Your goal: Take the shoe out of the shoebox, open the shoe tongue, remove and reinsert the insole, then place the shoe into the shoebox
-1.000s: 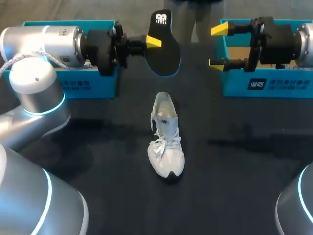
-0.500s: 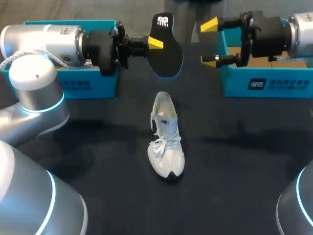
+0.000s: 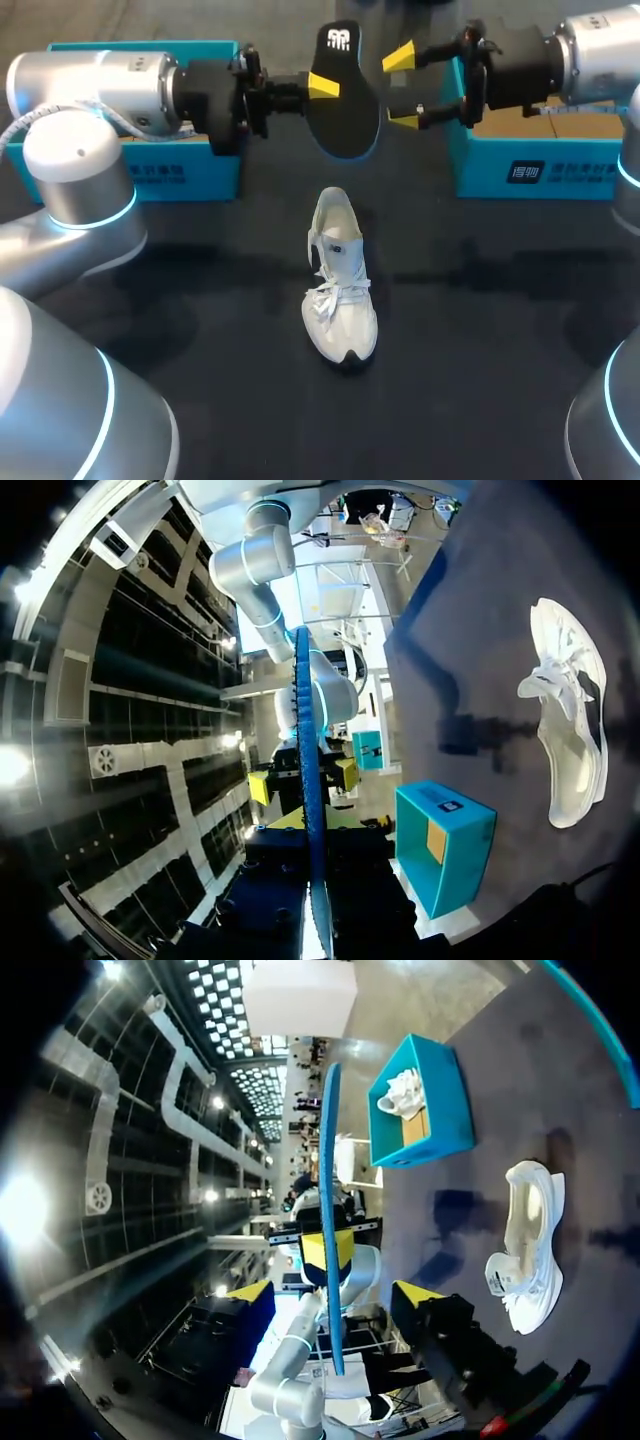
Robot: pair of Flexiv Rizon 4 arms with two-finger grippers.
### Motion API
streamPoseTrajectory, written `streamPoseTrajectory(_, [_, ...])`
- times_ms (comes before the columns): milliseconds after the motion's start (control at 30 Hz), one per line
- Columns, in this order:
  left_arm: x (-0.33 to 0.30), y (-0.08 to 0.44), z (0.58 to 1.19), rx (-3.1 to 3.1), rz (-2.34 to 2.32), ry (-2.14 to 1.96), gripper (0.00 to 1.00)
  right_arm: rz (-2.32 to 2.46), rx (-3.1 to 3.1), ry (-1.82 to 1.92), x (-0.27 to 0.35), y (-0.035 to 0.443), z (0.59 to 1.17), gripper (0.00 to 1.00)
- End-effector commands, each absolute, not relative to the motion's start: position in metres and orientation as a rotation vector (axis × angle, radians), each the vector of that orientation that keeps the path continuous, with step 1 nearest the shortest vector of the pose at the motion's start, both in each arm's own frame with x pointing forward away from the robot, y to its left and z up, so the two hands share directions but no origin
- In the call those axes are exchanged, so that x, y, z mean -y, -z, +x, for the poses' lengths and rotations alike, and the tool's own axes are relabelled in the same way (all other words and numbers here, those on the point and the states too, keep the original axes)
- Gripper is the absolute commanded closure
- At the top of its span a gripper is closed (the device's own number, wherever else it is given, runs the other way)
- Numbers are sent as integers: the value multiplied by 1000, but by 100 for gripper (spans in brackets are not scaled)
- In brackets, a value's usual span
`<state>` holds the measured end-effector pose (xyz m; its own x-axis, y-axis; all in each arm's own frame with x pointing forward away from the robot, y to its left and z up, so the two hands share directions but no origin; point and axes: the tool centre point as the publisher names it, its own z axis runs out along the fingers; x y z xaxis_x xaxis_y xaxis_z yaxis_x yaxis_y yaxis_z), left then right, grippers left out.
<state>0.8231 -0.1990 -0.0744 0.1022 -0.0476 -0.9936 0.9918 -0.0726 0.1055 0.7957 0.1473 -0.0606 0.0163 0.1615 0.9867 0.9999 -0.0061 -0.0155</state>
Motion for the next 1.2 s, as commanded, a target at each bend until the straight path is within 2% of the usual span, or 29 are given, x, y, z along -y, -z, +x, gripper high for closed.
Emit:
streamPoseTrajectory(33, [204,76,826,-1058,1275,1203,100,-1348,1308,1120,-154,60,794,44])
streamPoseTrajectory(167, [206,76,828,-1058,1274,1201,100,-1337,1312,1103,-161,63,790,51])
streamPoseTrajectory(600, [211,77,828,-1049,1271,1209,100,-1317,1315,1082,-177,67,787,51])
streamPoseTrajectory(700, [211,78,829,-1048,1265,1208,100,-1315,1318,1077,-180,68,787,57])
streamPoseTrajectory(867, [211,77,829,-1042,1260,1206,100,-1307,1317,1067,-185,71,786,60])
streamPoseTrajectory(1000, [212,77,829,-1041,1260,1211,100,-1301,1312,1069,-187,71,786,69])
streamPoseTrajectory(1100, [213,77,828,-1038,1263,1217,100,-1300,1310,1069,-188,72,787,88])
streamPoseTrajectory(1133, [214,77,828,-1037,1263,1218,100,-1303,1309,1069,-187,73,787,98])
streamPoseTrajectory(1200, [213,77,827,-1037,1264,1219,100,-1305,1307,1069,-187,73,787,100])
